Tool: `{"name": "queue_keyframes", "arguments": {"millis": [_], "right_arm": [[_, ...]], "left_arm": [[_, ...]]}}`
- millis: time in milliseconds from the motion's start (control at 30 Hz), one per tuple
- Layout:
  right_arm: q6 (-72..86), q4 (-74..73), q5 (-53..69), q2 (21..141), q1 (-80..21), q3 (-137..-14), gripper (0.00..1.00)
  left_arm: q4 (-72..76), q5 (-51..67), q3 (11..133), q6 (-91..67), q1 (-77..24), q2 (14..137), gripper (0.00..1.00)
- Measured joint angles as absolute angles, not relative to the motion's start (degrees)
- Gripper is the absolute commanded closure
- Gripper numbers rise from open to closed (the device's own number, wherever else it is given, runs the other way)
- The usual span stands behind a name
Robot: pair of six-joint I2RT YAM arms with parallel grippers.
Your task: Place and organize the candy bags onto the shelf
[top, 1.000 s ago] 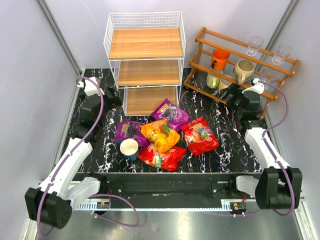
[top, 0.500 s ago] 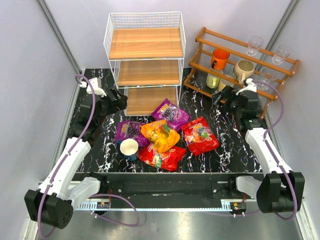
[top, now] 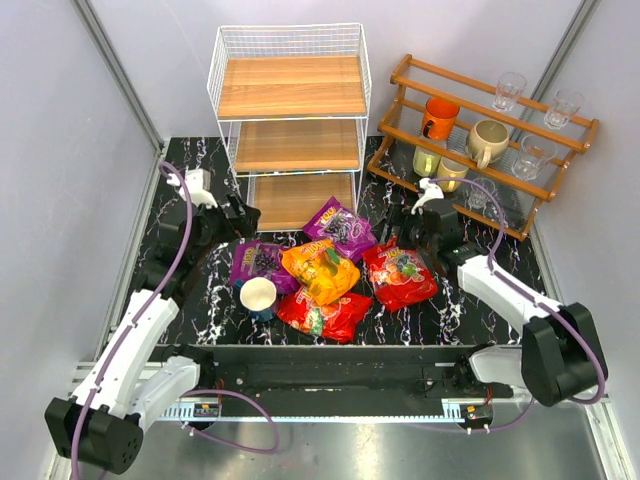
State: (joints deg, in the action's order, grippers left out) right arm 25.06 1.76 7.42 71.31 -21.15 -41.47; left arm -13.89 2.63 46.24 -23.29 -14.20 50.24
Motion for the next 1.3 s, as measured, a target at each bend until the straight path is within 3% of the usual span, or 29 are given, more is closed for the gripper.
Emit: {"name": "queue_keyframes", "arguments": {"millis": [433,567,833,1000,1300], "right_arm": [[17.02,16.73,14.26,87.18,-21.17,-42.0,0.08],[15.53,18.28,15.14,92.47,-21.17,-45.01,0.12],[13.06,19.27,17.45,100.22,-21.15,-50.28,0.49],[12.71,19.73,20.25,101.19,-21.15,-50.92,1.0],[13.3,13.39,22.37,93.82,-21.37,-50.33,1.0]], "left_arm": [[-14.26,3.07,43.64,-22.5,-14.2,48.82,0.01],[-14.57,3.09,42.5,-22.52,-14.2,47.68,0.01],[-14.59,3.07,42.15,-22.52,-14.2,46.52,0.01],[-14.61,3.09,41.58,-22.59,-14.2,46.19,0.01],[-14.61,3.36,40.62,-23.31,-14.2,46.11,0.01]]}}
